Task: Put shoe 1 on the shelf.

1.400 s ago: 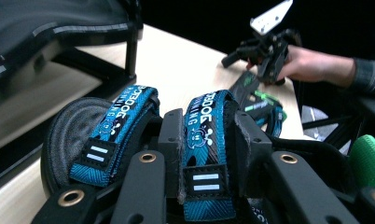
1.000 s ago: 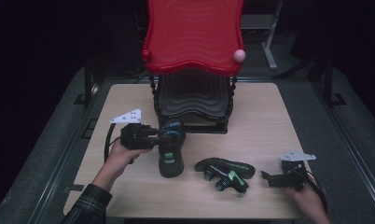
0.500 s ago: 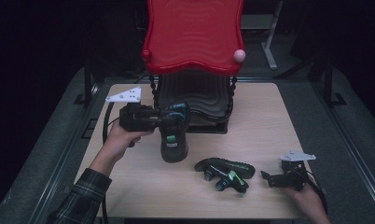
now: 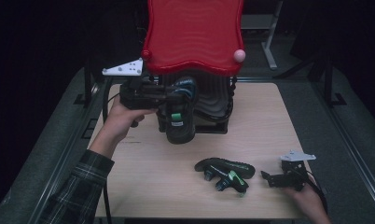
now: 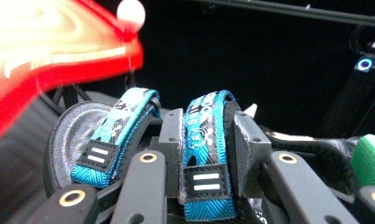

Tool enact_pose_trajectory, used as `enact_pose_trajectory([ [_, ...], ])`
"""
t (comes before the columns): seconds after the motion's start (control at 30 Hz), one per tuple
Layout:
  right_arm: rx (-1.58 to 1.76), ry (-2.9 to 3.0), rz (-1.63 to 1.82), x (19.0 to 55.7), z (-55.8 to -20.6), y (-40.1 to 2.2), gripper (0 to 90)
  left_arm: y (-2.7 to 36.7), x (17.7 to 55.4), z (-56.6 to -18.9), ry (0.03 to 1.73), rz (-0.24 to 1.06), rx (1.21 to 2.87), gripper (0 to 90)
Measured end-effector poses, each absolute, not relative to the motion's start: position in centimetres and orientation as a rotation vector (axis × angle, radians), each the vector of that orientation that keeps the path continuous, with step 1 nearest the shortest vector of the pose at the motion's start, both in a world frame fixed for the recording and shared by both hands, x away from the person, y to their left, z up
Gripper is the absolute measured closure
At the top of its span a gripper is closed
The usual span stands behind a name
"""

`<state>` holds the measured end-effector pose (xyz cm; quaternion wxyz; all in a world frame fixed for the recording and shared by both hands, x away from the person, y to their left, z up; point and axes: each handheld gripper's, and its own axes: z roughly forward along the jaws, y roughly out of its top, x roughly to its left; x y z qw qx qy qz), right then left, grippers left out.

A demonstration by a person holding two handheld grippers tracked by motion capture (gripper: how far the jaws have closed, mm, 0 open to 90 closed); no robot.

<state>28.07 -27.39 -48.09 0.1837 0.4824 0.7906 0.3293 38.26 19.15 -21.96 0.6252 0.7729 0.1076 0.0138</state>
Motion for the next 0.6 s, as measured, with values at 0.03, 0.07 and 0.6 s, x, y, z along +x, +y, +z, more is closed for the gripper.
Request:
enact_pose_trajectory([
  [0.03, 1.36, 2.23, 0.928, 28.1, -48.1, -27.4, 1.2, 19.1, 38.4, -21.5, 0.241, 0.033, 1.768, 68.2],
  [0.07, 1.36, 2.23, 0.928, 28.1, -48.1, -27.4, 1.2, 19.0, 38.4, -21.2, 0.24, 0.033, 1.761, 68.2],
  [0.6, 1.357, 2.234, 0.929, 28.1, -48.1, -27.4, 1.2, 17.5, 41.8, -13.9, 0.188, 0.114, 1.744, 68.3],
])
